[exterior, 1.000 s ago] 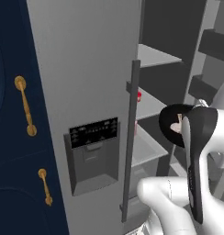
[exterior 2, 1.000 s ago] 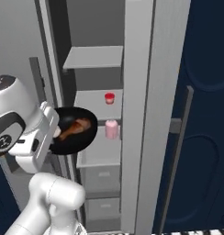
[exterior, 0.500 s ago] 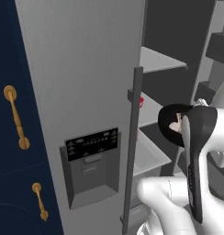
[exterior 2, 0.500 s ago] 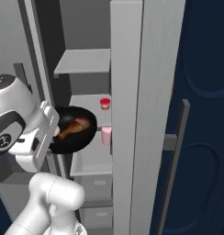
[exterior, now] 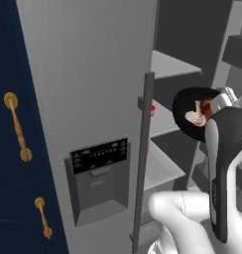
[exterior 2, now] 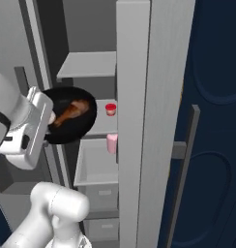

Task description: Pick the chicken drumstick and garlic from their plates and place them in the bowl. Then put the bowl in the fridge.

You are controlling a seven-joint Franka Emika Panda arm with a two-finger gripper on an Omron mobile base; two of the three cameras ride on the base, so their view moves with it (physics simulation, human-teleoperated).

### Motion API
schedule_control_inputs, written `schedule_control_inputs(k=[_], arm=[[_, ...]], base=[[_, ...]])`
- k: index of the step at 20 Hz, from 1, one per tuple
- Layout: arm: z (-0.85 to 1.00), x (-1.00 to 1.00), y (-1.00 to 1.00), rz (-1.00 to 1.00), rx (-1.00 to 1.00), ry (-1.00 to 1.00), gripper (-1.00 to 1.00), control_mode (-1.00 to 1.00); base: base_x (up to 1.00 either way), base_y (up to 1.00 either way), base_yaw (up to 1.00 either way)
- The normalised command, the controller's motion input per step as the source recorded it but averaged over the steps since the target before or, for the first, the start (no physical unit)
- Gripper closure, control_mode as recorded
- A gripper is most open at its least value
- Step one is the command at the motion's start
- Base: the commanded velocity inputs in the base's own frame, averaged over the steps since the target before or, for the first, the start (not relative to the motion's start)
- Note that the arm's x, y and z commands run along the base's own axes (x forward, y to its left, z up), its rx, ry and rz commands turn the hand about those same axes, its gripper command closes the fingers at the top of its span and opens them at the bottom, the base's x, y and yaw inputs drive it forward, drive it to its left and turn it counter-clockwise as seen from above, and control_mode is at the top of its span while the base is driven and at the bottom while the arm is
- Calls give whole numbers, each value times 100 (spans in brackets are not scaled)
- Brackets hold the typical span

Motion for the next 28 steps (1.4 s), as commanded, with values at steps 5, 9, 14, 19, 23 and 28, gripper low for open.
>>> schedule_control_inputs(k=[5,9,14,19,23,28], arm=[[74,28,0,8,0,-3,100,-100],[35,69,-3,10,0,-9,100,-100],[21,59,-14,10,0,-9,100,-100],[0,71,-25,7,0,-7,100,-100],[0,76,-2,1,0,-10,100,-100],[0,81,-24,5,2,-1,100,-100]], base=[[0,0,0],[0,0,0],[0,0,0],[0,0,0],[0,0,0],[0,0,0]])
